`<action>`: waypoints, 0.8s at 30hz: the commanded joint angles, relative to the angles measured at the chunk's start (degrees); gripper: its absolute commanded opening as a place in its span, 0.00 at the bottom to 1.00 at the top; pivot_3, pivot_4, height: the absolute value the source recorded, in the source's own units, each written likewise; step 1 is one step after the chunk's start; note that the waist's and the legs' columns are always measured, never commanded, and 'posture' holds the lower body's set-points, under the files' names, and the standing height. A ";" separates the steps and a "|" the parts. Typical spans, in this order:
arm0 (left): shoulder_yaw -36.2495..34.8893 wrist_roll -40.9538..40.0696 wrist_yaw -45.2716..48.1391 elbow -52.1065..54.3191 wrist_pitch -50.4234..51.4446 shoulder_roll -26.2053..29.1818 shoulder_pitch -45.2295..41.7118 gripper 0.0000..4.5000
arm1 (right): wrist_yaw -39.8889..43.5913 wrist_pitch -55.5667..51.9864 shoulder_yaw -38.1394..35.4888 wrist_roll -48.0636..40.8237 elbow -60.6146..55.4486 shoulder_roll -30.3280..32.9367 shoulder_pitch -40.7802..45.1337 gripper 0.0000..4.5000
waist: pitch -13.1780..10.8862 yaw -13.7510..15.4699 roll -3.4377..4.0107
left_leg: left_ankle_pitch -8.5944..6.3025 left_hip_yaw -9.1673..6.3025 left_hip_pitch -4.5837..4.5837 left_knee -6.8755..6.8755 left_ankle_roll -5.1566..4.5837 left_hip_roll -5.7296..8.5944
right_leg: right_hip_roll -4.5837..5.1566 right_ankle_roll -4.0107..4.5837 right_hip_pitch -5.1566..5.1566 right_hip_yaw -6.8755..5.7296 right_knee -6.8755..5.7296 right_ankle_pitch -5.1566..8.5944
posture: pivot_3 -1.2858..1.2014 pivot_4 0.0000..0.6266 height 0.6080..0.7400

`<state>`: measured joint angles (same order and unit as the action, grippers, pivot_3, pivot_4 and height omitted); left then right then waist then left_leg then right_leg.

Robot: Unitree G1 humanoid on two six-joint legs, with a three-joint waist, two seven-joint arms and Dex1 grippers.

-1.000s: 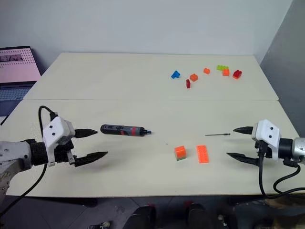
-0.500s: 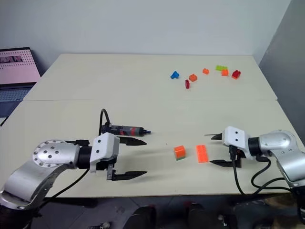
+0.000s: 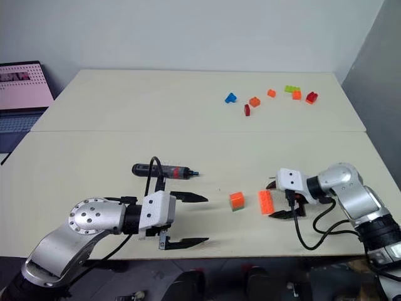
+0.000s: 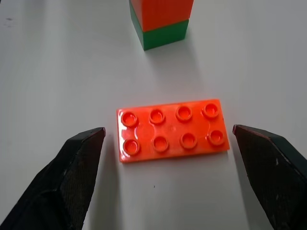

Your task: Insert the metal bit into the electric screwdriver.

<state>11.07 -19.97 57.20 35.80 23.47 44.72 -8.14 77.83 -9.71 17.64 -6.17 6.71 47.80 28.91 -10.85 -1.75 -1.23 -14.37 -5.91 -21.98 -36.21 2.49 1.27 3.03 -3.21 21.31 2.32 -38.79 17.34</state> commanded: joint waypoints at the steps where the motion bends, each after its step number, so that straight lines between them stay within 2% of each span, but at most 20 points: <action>1: 0.03 0.07 -0.98 2.42 0.23 0.00 0.21 0.99 | 1.24 2.07 0.35 1.26 1.41 -0.36 0.86 1.00 | 0.00 0.00 0.00 | 0.00 -0.01 0.00 -0.01 0.00 0.00 | 0.00 0.00 0.00 0.00 -0.02 0.00 | 0.52 0.24 1.00; 9: -0.08 0.26 -1.08 1.52 0.03 -0.05 0.09 0.99 | 1.40 1.44 0.49 1.35 1.47 -1.43 0.46 1.00 | 0.00 -0.01 0.00 | 0.00 -0.08 0.01 -0.01 0.00 0.00 | 0.00 0.00 0.01 0.01 -0.06 0.00 | 0.52 0.24 1.00; 12: -0.37 -0.41 -1.36 1.24 0.38 -0.55 0.07 1.00 | 0.90 0.87 0.21 1.18 1.20 -1.69 0.02 0.89 | 0.00 -0.02 0.00 | 0.00 -0.10 0.03 -0.01 0.00 0.00 | 0.00 0.00 0.01 0.01 -0.07 0.00 | 0.52 0.24 1.00; 14: -0.94 -1.89 -2.09 0.96 1.36 -1.68 -0.12 1.00 | 0.29 -0.50 -0.39 0.57 0.69 -1.91 -0.38 0.77 | 0.00 0.00 0.01 | 0.00 -0.12 0.03 -0.01 0.00 0.00 | 0.00 0.00 0.00 0.01 -0.08 0.00 | 0.52 0.24 1.00; 20: -1.37 -3.59 -2.37 -0.05 1.61 -3.83 -0.70 1.00 | -2.12 -2.08 -3.09 -0.21 -1.18 -0.87 -1.68 0.76 | 0.00 0.06 0.01 | 0.00 -0.15 0.02 -0.06 0.00 0.01 | 0.00 0.00 -0.01 0.01 -0.09 0.00 | 0.52 0.24 1.00; 24: -2.65 -6.62 -4.84 -1.59 2.70 -8.27 -2.35 1.00 | -10.09 -9.13 -15.52 -5.04 -7.05 1.04 -6.97 0.76 | 0.00 0.28 0.01 | 0.00 -0.17 -0.01 -0.10 0.00 0.02 | 0.01 0.00 -0.01 0.01 -0.09 0.00 | 0.52 0.24 1.00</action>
<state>9.99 -24.63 53.69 34.35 26.35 38.01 -9.50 72.55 -15.26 11.10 -7.91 4.08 46.98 23.84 -10.85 -1.46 -1.22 -14.37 -6.09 -22.01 -36.33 2.50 1.30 3.05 -3.22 21.30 2.32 -38.89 17.34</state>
